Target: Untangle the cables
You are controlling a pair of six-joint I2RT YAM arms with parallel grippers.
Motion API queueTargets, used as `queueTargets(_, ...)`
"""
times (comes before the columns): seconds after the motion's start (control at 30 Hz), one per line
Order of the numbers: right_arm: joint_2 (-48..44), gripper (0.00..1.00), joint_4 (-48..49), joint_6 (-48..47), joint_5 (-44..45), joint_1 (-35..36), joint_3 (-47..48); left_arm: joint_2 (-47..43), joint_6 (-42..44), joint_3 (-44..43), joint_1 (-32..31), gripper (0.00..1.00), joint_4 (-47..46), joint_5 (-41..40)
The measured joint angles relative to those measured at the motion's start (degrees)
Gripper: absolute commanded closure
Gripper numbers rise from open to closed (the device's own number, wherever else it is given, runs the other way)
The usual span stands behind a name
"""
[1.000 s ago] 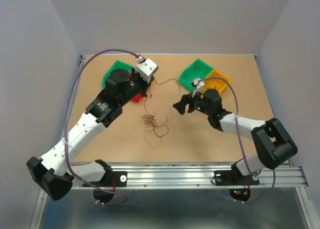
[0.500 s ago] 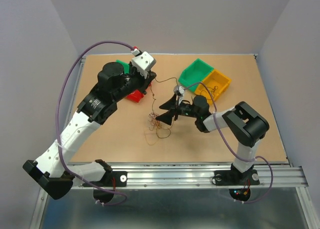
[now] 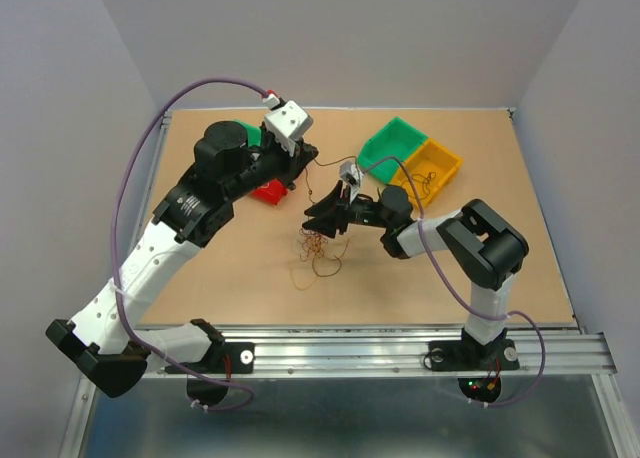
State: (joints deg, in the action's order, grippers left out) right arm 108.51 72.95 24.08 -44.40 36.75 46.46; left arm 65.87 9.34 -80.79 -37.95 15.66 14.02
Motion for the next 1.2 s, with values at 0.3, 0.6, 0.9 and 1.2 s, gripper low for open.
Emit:
queueTargets(0.3,-2.6,0.99,0.7,1.5,1.7,1.1,-3.2,4.0,-0.2,-0.3,-0.2,1.0,-2.8,-6.5)
queueTargets(0.6,-17.2,0.99,0.3,4.1,7.1,3.6,-11.5,20.2,-1.3,-0.9,4.6,1.0,-5.5,-9.7)
queueTargets(0.9,-24.2,1.0,-11.4,3.9,14.2,5.7,-12.1,42.4,-4.3,-16.2,12.6,0.51,0.2,1.8)
queueTargets(1.2,-26.5,0.99,-27.2,2.4,26.6,5.7,-9.9,33.7,-4.0,-2.1,14.6,0.07,-0.7,6.5)
